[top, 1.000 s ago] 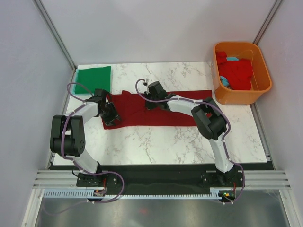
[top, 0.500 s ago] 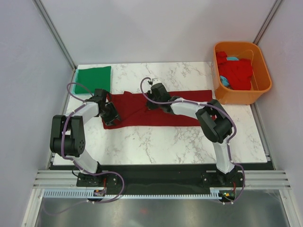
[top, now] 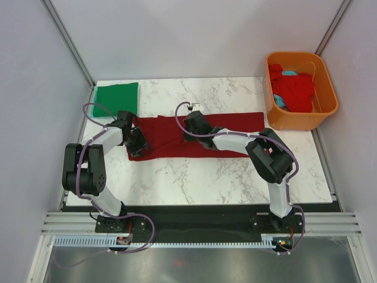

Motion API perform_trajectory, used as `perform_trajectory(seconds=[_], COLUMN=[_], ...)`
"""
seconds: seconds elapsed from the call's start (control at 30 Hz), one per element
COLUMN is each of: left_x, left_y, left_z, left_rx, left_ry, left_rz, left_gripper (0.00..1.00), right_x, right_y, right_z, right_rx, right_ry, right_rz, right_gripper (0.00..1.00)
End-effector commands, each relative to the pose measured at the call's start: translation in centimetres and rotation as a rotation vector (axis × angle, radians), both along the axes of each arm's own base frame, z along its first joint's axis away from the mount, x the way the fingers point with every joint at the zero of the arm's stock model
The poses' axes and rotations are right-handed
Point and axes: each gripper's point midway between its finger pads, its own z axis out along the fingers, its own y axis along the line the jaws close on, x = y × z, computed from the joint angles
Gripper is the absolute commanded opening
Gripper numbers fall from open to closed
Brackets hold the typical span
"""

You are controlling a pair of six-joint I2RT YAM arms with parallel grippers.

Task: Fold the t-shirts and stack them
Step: Fold the tshirt

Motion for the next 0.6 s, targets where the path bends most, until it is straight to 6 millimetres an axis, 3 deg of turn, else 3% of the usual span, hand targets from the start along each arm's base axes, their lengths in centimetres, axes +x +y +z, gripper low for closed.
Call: perform_trajectory(seconds=[0.0, 0.1, 0.13, 0.23, 0.33, 0.37, 0.43, 0.47, 0.5, 0.57], left_x=[-1.7, -1.8, -1.9, -2.0, -1.9, -1.9, -1.9, -1.9, -1.8, -1.9], left_y=[2.7, 2.9, 2.9, 3.3, 3.3, 3.2, 3.2, 3.1, 3.1, 3.1], left_z=[-2.1, -2.0, -2.0, -2.0, -1.8, -1.8, -1.7, -1.8, -1.7, -1.8], left_rx=[0.134, 0.143, 0.143, 0.168, 0.166, 0.164, 0.159, 0.158, 0.158, 0.158], left_ry=[0.069, 0.071, 0.076, 0.076, 0.072, 0.072, 0.07, 0.072, 0.071, 0.075], left_rz=[0.048, 0.044, 0.046, 0.05, 0.05, 0.051, 0.05, 0.049, 0.049, 0.044], left_gripper=[0.54, 0.54, 0.54, 0.54, 0.54, 0.54, 0.54, 0.54, 0.54, 0.54], right_x=[1.6, 2.0, 2.1, 2.4, 2.4, 2.4, 2.0, 1.9, 1.6, 1.5], right_y=[-0.7, -1.2, -1.4, -0.7, 2.0, 2.9, 5.6, 6.3, 7.7, 8.7], right_z=[1.9, 1.9, 2.4, 3.6, 5.2, 4.6, 5.7, 4.5, 5.3, 3.9], right_rx=[-0.006, -0.061, -0.085, -0.08, -0.032, -0.026, 0.042, 0.045, 0.083, 0.092], right_ry=[-0.044, -0.011, 0.007, 0.001, -0.026, -0.017, -0.037, -0.019, -0.024, -0.011], right_rz=[-0.066, -0.096, -0.108, -0.075, 0.062, 0.106, 0.244, 0.276, 0.345, 0.402], right_gripper=[0.0, 0.06, 0.14, 0.2, 0.21, 0.2, 0.19, 0.19, 0.19, 0.19])
